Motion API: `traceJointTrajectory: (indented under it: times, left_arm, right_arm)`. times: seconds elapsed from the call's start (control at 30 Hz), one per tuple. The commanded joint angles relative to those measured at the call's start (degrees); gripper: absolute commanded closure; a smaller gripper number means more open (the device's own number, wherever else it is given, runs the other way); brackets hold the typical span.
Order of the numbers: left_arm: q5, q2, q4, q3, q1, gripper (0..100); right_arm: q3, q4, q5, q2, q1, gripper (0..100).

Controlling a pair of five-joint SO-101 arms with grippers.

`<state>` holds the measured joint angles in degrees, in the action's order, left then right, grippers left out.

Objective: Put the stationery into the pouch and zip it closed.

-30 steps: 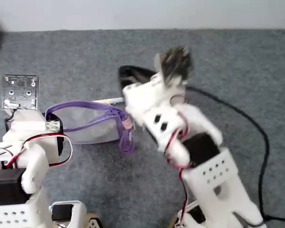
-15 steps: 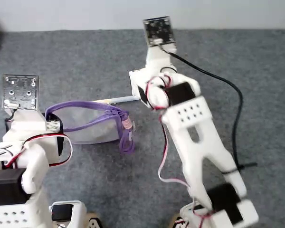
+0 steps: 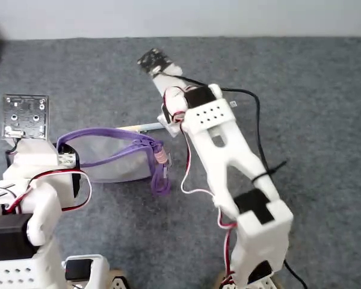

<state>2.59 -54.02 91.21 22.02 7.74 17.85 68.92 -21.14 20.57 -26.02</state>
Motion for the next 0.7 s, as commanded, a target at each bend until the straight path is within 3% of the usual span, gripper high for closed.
traceJointTrajectory:
  times: [0.0, 0.37, 0.67]
  left_arm:
    - [0.18, 0.53, 0.62, 3.12, -0.09, 99]
    - [0.35, 0.53, 0.62, 3.12, -0.09, 99]
    - [0.35, 0.53, 0.62, 3.12, -0.09, 99]
  right_arm:
    - [6.59, 0.31, -5.10, 3.91, 0.75, 70.1]
    - [26.46, 0.75, -13.63, 24.92, 0.22, 70.3]
    - [29.80, 0.84, -15.74, 30.90, -2.59, 70.4]
